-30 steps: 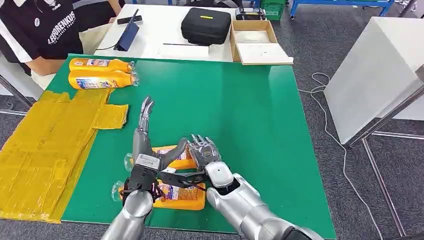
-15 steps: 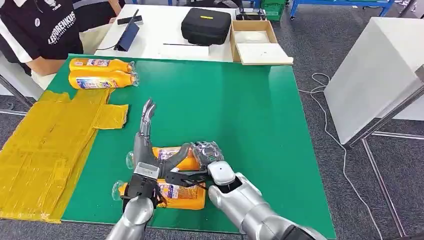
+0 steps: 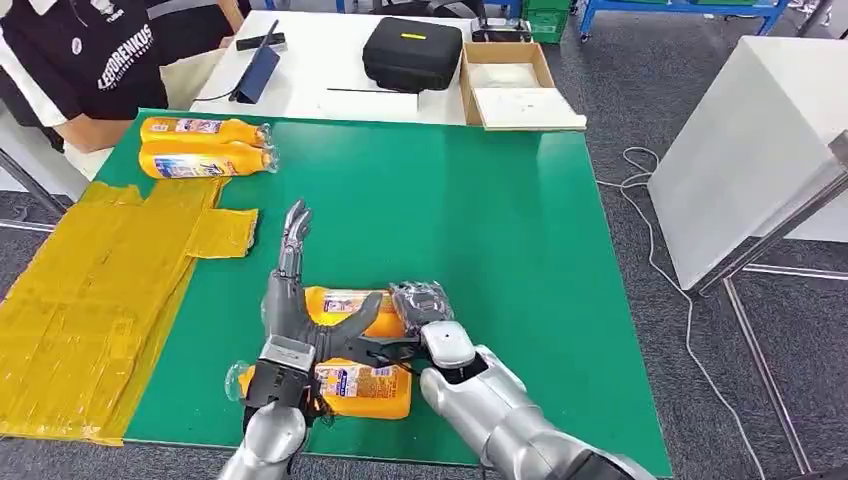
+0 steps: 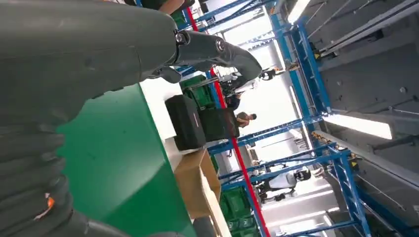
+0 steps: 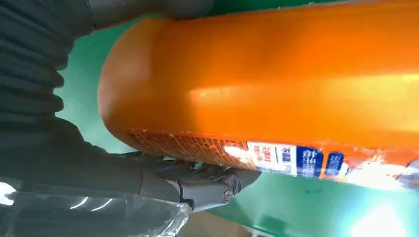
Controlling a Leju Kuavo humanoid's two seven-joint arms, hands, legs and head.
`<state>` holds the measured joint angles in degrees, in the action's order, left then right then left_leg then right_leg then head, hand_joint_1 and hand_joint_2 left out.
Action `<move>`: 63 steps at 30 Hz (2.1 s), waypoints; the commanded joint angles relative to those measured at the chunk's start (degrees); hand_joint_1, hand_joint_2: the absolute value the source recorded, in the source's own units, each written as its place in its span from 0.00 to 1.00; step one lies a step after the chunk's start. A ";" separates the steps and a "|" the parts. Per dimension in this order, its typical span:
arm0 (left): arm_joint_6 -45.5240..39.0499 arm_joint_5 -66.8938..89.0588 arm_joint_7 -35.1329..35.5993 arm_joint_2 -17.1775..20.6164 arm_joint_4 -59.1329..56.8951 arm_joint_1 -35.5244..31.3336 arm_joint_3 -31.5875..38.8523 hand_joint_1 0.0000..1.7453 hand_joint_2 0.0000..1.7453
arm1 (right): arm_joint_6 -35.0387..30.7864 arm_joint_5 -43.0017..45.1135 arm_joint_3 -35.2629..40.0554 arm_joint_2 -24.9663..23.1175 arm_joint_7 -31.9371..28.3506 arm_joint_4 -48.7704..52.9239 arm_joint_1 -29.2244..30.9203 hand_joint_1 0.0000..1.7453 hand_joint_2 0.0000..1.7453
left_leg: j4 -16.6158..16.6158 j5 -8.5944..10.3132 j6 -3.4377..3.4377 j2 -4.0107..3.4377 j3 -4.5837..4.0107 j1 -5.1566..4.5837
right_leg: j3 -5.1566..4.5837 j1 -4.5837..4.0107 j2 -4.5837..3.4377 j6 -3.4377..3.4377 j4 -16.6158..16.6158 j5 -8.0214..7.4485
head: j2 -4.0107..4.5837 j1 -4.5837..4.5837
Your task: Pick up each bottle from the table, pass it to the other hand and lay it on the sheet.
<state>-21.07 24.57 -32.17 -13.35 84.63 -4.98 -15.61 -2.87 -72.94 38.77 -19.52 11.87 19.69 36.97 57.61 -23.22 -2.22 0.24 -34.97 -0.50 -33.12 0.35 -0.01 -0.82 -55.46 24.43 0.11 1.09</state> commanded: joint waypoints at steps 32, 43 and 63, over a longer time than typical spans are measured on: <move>-8.08 9.71 2.75 -1.48 -14.89 -5.22 1.77 0.00 1.00 | -36.79 29.27 -25.20 5.56 -30.03 41.04 -24.59 0.99 1.00 | -0.03 0.02 0.10 0.18 -0.21 0.00 | -0.16 0.01 0.20 0.02 0.03 0.03 | 0.00 0.00; -5.16 10.29 4.80 -0.91 -18.38 -6.98 2.16 0.00 1.00 | -32.13 36.39 -17.61 7.76 -34.20 46.10 -26.60 1.00 1.00 | -0.03 -0.03 0.13 0.05 -0.12 0.02 | -0.13 0.01 0.07 0.03 0.04 0.03 | 0.00 0.00; 24.84 -11.76 10.68 0.88 -20.30 -10.99 -0.58 0.00 1.00 | -28.27 35.36 -7.56 5.76 -38.35 30.98 -18.45 0.99 1.00 | -0.03 -0.03 0.16 -0.12 -0.11 0.03 | -0.15 -0.01 -0.10 0.05 0.03 -0.01 | 0.00 0.02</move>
<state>-6.04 21.87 -24.46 -14.45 67.43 -11.68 -15.04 -30.82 -38.49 24.20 -13.70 -25.20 63.45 11.37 57.62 -23.23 -2.21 0.21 -35.24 -0.49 -33.39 0.35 -0.03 -0.81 -55.46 24.42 0.11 1.11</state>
